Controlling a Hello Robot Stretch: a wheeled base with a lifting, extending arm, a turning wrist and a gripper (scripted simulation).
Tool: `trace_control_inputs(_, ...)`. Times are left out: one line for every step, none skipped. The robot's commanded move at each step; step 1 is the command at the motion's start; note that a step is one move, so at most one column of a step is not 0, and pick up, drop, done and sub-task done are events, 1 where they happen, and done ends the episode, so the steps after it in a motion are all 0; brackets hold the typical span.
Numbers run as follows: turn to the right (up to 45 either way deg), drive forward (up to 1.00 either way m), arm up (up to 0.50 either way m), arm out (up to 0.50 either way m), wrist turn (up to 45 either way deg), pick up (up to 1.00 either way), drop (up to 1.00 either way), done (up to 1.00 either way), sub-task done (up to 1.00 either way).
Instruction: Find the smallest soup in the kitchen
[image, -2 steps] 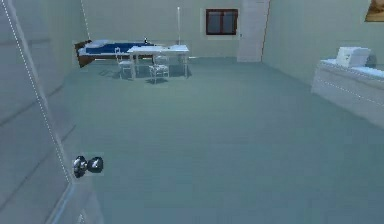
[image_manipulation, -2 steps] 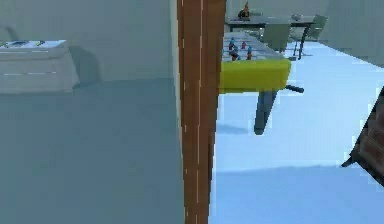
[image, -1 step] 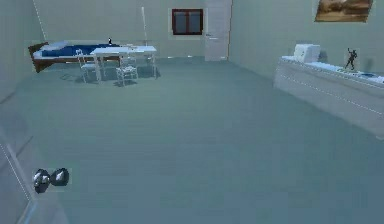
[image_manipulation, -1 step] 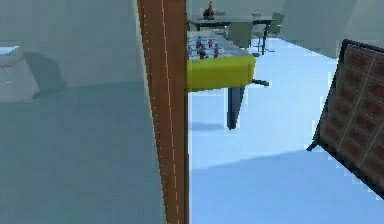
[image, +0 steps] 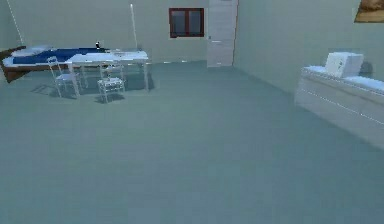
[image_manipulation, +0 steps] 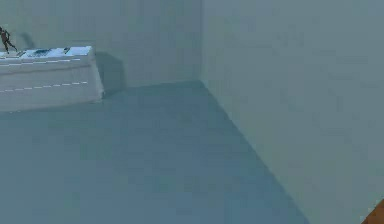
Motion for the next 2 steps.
trace_control_inputs(0.0, 1.0, 0.0, 0.0, 0.0, 0.0, 0.0, 0.0, 0.0)
trace_control_inputs(0.0, 1.0, 0.0, 0.0, 0.0, 0.0, 0.0, 0.0, 0.0)
